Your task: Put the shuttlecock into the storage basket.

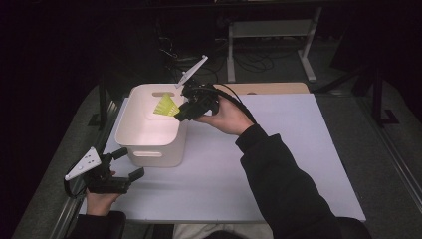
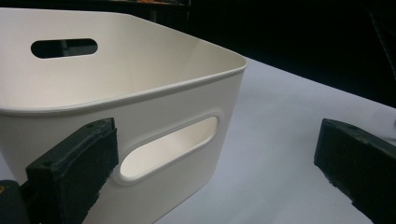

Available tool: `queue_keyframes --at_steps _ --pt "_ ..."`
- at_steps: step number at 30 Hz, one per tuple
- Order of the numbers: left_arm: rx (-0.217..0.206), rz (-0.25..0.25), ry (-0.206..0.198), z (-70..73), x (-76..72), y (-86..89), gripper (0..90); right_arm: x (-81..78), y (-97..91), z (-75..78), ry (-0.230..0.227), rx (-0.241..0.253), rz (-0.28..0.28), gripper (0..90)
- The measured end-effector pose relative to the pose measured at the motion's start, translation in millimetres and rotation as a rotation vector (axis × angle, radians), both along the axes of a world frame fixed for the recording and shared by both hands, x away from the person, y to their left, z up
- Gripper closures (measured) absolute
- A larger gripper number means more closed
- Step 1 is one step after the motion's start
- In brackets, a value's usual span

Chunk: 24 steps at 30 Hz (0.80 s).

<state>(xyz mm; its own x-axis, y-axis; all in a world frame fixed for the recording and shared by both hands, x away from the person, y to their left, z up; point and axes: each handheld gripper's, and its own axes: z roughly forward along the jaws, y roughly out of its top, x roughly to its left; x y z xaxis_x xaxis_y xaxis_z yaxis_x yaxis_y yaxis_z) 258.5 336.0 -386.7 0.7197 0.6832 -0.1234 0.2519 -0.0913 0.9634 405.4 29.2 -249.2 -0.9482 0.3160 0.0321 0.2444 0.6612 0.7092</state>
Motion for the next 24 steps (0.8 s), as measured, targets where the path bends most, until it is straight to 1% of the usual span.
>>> queue_keyframes --at_steps 11,24 --pt "-0.003 -0.002 0.0 0.0 -0.3 0.0 0.0 2.4 12.6 -1.8 0.003 -0.003 0.022 63.2" --pt "0.0 -0.003 0.0 -0.1 0.0 -0.1 0.0 2.8 31.5 -11.1 0.018 -0.02 0.054 63.2"
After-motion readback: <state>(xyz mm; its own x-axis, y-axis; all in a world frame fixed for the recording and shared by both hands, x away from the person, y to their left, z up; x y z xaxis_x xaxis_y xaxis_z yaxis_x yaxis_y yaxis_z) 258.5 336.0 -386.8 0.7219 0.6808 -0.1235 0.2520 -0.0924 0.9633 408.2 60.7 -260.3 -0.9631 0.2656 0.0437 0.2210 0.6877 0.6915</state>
